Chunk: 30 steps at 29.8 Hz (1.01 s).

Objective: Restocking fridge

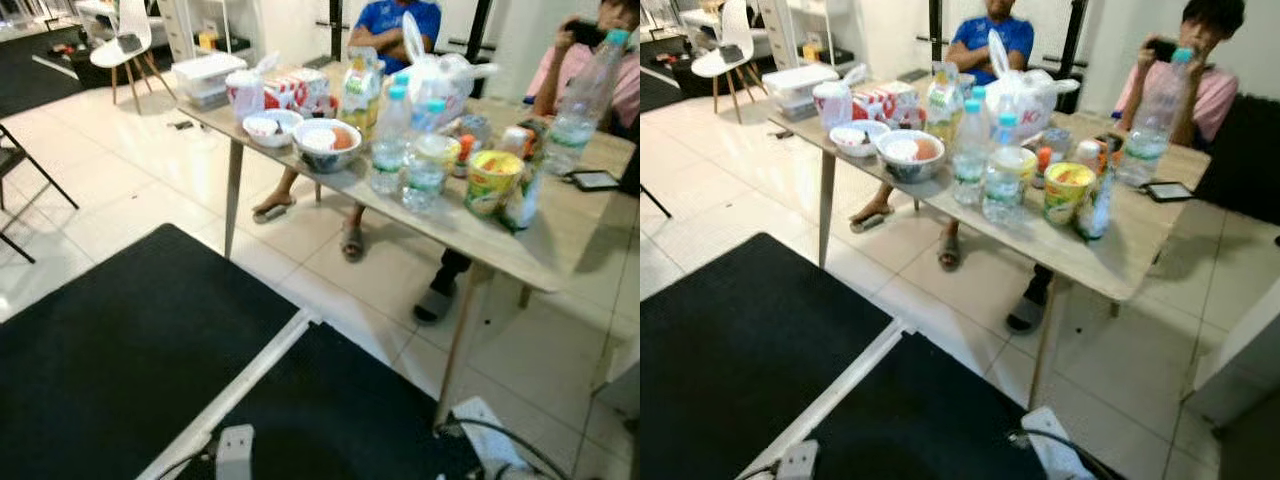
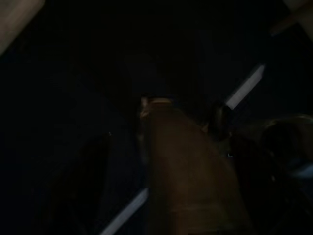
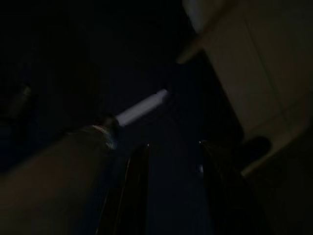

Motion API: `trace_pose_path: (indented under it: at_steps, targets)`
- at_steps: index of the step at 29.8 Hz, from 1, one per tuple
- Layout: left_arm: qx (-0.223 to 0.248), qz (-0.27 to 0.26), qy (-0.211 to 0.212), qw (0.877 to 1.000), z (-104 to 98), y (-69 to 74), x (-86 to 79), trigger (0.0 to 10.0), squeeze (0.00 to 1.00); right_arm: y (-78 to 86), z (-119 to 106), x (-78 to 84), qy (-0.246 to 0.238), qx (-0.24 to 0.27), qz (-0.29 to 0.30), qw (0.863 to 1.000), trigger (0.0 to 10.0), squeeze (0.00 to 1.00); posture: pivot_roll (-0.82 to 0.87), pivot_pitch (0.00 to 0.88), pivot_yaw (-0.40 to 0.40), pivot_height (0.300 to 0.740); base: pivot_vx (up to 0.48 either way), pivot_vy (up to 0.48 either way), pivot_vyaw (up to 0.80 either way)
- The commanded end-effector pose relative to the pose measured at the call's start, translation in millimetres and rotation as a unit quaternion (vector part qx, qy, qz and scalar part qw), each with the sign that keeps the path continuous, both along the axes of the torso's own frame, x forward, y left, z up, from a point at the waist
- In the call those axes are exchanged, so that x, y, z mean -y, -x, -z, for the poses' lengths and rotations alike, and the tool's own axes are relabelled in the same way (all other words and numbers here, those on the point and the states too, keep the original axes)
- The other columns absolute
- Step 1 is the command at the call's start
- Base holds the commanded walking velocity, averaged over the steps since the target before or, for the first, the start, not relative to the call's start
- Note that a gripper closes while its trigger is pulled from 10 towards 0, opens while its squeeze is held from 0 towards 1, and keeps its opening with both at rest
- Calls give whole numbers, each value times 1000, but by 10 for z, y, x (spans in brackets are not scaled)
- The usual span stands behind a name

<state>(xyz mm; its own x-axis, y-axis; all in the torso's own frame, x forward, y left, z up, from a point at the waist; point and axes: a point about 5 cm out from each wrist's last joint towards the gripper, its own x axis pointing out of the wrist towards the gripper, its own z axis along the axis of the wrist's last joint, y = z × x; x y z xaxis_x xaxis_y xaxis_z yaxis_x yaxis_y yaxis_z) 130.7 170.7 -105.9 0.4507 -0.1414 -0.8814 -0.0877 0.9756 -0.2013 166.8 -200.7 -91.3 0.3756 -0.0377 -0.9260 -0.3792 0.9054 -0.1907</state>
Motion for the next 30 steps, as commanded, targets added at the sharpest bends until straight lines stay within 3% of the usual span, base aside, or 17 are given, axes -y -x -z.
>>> trace_pose_path:
  at_steps: [1,8,16,23,30]
  targets:
    - [-17,6,0,1000,28,78,18,10000,0,20,-2,60,7,-1,3,1000,10000,0,-36,0,20,740,345,0,0]
    - [-17,6,0,1000,29,79,21,10000,0,22,-1,63,7,-2,3,1000,10000,0,-35,0,20,740,347,0,0]
    - [-19,1,-1,1000,30,82,17,10000,0,27,1,67,12,-10,-5,1000,10000,0,-35,0,20,740,321,0,-781]
    - [-16,-6,0,1000,29,79,16,10000,0,24,-1,66,11,-7,-3,1000,10000,0,-35,0,20,740,0,0,-762]
    - [-16,-3,5,1000,28,77,22,10000,0,19,-3,65,11,-5,-3,1000,10000,0,-35,0,19,740,0,0,0]
